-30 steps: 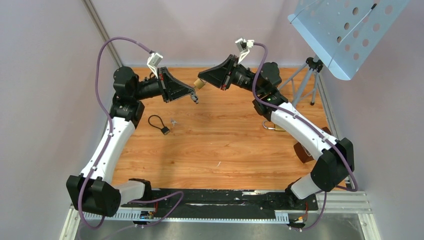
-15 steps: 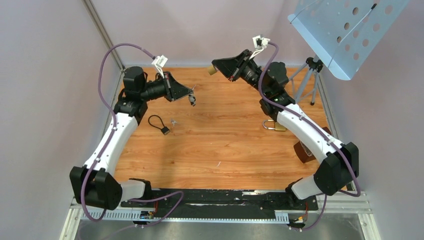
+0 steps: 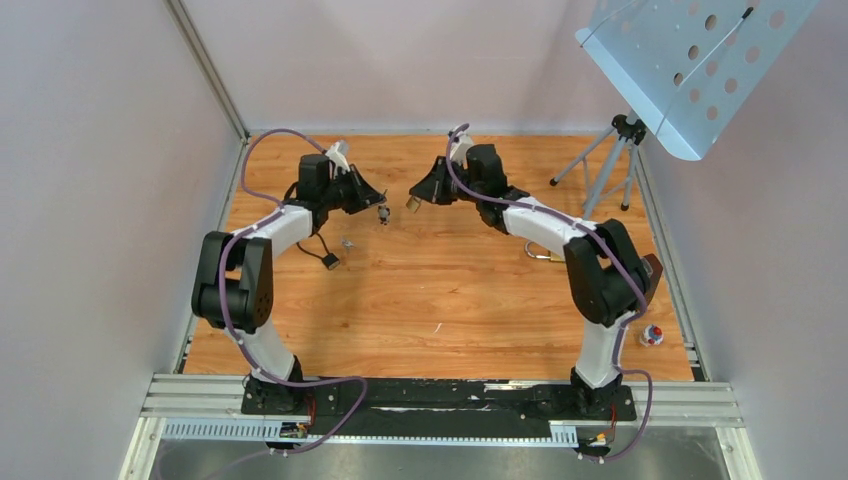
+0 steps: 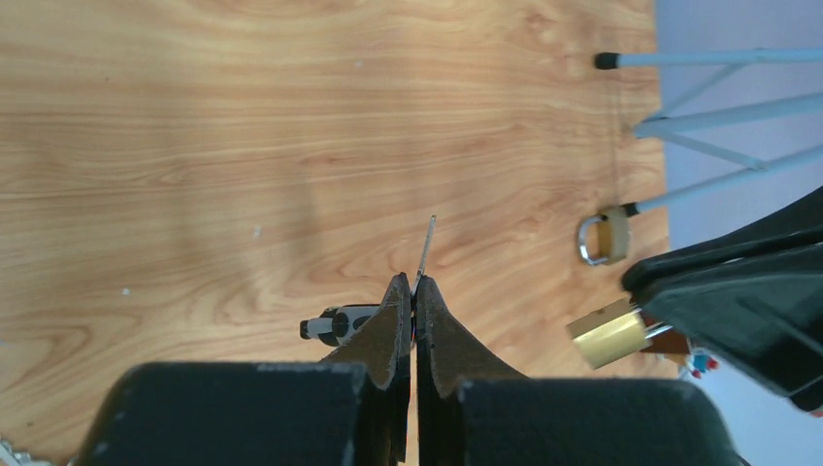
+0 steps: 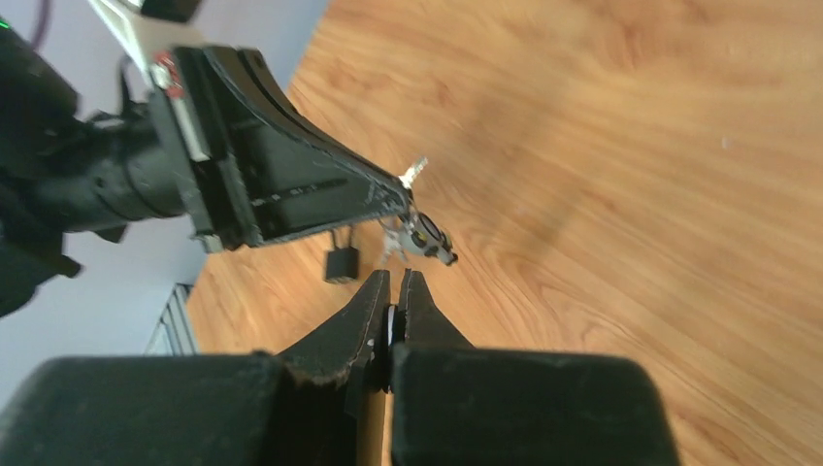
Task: Lock with the key
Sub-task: Place the key at the center of the board, then place the lock at the center of the board.
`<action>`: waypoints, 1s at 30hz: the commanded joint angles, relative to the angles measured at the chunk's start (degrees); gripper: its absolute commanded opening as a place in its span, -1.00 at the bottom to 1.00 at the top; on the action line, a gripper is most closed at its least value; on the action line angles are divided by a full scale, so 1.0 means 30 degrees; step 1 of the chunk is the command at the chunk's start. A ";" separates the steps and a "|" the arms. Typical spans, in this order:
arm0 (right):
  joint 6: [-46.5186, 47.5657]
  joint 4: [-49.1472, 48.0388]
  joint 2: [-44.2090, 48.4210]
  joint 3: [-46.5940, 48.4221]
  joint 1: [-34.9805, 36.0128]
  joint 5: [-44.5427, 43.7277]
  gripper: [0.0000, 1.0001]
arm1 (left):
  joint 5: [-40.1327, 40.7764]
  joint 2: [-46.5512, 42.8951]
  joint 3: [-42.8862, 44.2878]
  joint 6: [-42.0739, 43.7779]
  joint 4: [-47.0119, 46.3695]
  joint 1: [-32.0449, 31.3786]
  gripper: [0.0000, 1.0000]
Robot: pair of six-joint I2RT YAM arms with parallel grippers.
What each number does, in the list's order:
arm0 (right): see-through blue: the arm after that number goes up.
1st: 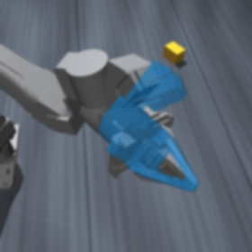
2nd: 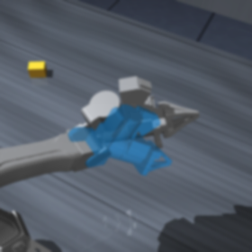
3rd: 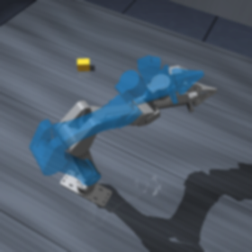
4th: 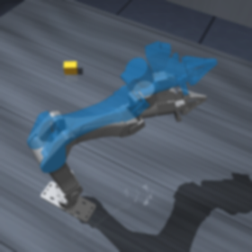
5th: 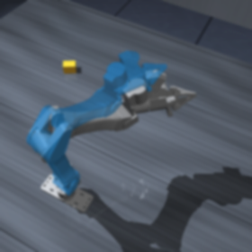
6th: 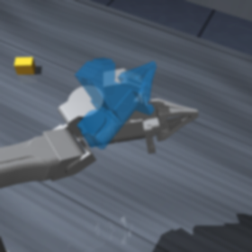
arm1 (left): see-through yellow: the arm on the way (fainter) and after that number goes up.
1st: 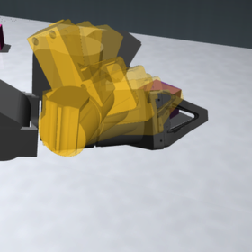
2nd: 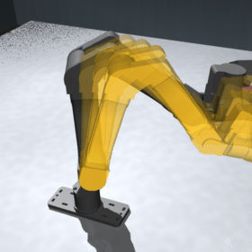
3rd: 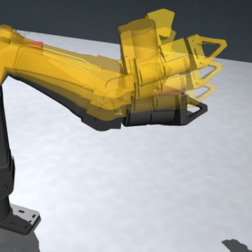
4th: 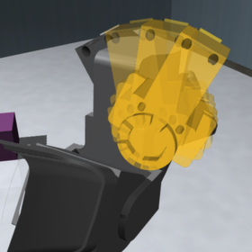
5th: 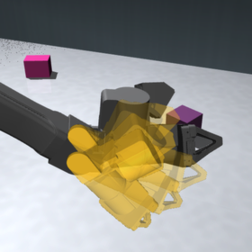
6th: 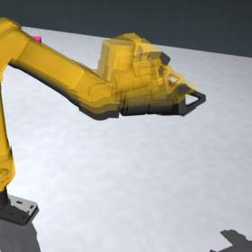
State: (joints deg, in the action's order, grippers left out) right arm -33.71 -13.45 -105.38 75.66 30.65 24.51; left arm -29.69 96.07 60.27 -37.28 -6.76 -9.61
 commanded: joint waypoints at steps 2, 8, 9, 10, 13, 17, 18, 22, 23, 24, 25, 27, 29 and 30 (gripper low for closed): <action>0.0621 0.0159 -0.2289 0.1612 0.0148 0.1051 -1.00 | 0.0333 0.2056 0.0463 -0.0935 -0.2655 0.0016 -1.00; -0.0116 0.0336 -0.4769 0.3186 0.0239 0.1836 -1.00 | -0.0141 0.3201 -0.0001 -0.2714 -0.3306 0.0009 -1.00; -0.0201 0.0403 -0.5252 0.3388 0.0244 0.1832 -1.00 | -0.0146 0.3313 -0.0041 -0.2909 -0.3317 0.0009 -0.99; -0.0178 0.0767 -0.5625 0.3877 0.0263 0.1825 -0.93 | -0.0194 0.3507 -0.0071 -0.2947 -0.3285 0.0009 -0.90; 0.0054 0.1774 -0.6661 0.4980 0.0369 0.1570 -0.90 | 0.0007 0.3661 -0.0034 -0.2526 -0.2731 0.0009 -0.60; 0.0442 0.2003 -0.7497 0.5479 0.0533 0.0796 -0.89 | 0.1310 0.3102 0.0243 -0.1396 -0.1151 0.0009 -0.22; 0.0477 0.2061 -0.7678 0.5619 0.0534 0.0681 -0.89 | 0.1965 0.2832 0.0403 -0.1121 -0.0781 0.0009 -0.13; 0.0696 0.2440 -0.8171 0.6044 0.0562 0.0037 -0.89 | 0.3781 0.1746 0.0720 0.0374 0.1244 0.0009 0.08; 0.0754 0.2537 -0.8257 0.6143 0.0563 -0.0201 -0.88 | 0.4406 0.1531 0.0720 0.0511 0.1456 0.0009 0.11; 0.0838 0.2736 -0.8341 0.6222 0.0563 -0.0488 -0.85 | 0.4661 0.1069 0.0745 0.0797 0.1865 0.0009 0.18; 0.0887 0.2955 -0.8458 0.6371 0.0548 -0.0769 -0.80 | 0.5161 0.0856 0.0770 0.0928 0.2016 0.0016 0.24; 0.1028 0.3236 -0.8562 0.6448 0.0534 -0.1133 -0.70 | 0.5783 0.0138 0.0777 0.1317 0.2727 0.0010 0.30; 0.1043 0.3536 -0.8501 0.6389 0.0534 -0.1673 -0.54 | 0.6362 -0.0838 0.0719 0.1622 0.3273 0.0009 0.39; 0.1068 0.3659 -0.8390 0.6256 0.0530 -0.1972 -0.43 | 0.6548 -0.1109 0.0656 0.1815 0.3498 0.0009 0.42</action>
State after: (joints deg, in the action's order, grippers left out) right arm -32.16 -3.03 -130.89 92.23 32.08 22.63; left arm -15.81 99.15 60.38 -36.03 0.45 -9.65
